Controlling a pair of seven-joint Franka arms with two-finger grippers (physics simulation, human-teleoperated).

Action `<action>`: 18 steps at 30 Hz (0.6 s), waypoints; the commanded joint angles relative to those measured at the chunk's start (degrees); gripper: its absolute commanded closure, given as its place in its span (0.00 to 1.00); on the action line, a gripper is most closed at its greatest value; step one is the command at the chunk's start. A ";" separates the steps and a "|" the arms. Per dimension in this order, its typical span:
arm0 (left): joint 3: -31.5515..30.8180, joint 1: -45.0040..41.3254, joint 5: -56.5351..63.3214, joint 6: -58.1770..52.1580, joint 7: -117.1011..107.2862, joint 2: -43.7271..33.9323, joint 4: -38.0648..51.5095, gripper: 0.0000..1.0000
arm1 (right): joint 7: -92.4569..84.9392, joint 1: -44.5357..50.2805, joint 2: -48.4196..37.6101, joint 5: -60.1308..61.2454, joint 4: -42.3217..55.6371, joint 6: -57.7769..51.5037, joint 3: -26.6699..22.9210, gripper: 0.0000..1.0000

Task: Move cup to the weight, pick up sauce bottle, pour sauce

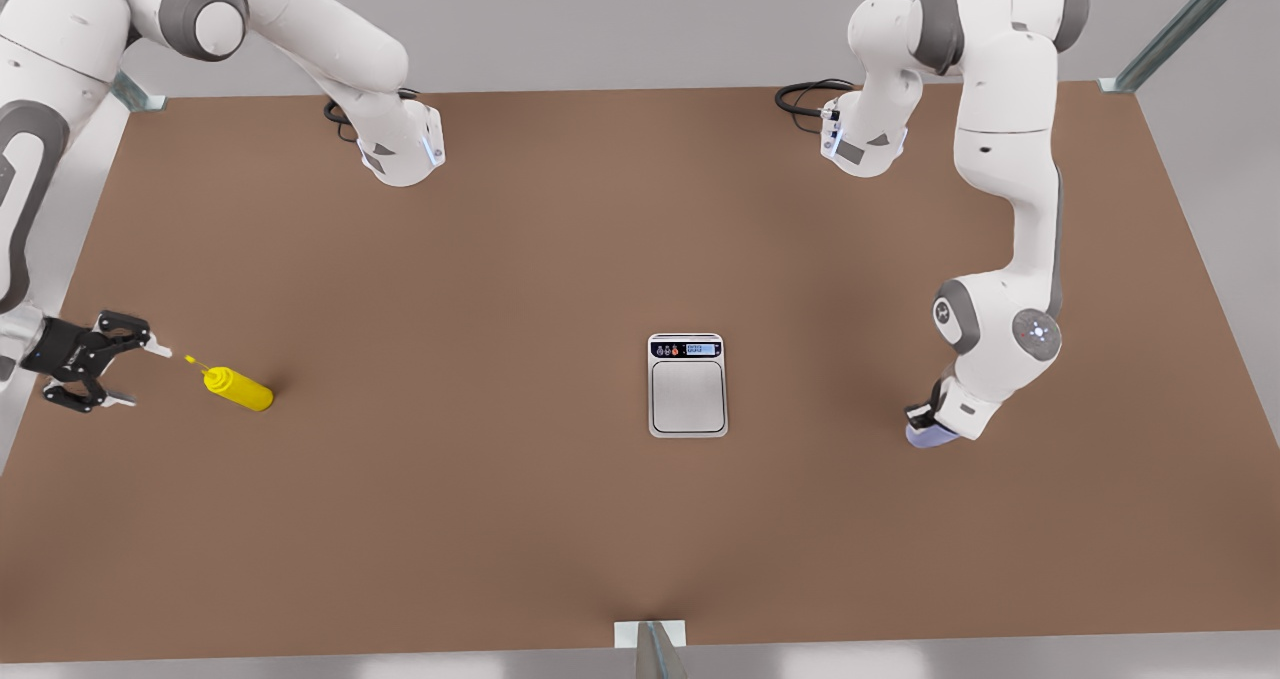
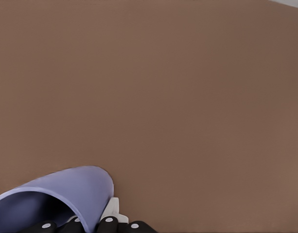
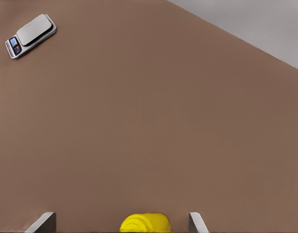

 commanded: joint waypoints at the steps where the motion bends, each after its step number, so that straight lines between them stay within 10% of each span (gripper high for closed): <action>1: -0.03 -0.65 -4.30 -0.16 -0.67 0.09 0.09 0.79 | -3.26 -1.14 1.20 1.83 -0.73 -0.05 0.02 0.00; 18: 0.06 -19.90 5.63 -9.74 -36.80 4.75 12.91 0.79 | -30.61 -10.82 17.55 13.97 -1.08 -2.78 1.24 0.00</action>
